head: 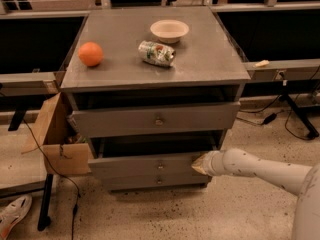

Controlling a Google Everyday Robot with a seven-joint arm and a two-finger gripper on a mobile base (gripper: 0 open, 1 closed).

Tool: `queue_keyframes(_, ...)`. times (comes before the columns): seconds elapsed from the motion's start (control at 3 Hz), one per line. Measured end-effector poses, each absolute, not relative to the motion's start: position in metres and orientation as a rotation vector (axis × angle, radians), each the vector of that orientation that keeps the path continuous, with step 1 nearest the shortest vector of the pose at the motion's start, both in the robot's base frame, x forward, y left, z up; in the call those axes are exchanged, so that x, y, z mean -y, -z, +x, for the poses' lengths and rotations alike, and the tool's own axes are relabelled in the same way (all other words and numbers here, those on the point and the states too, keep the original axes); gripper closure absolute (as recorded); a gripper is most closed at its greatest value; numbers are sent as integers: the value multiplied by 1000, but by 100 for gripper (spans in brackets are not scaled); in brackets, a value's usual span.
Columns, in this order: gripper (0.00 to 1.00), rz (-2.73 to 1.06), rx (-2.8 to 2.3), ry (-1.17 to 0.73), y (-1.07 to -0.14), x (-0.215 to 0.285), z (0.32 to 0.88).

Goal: Close middle drawer

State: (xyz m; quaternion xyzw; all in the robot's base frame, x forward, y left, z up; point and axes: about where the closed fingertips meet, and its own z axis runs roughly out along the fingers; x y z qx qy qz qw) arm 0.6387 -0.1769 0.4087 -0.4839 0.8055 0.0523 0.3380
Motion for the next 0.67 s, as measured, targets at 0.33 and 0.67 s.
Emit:
queue_keyframes(0.33, 100, -1287, -2070, -151, -409, 163, 638)
queue_keyframes(0.67, 100, -1287, -2070, -151, -409, 163, 638)
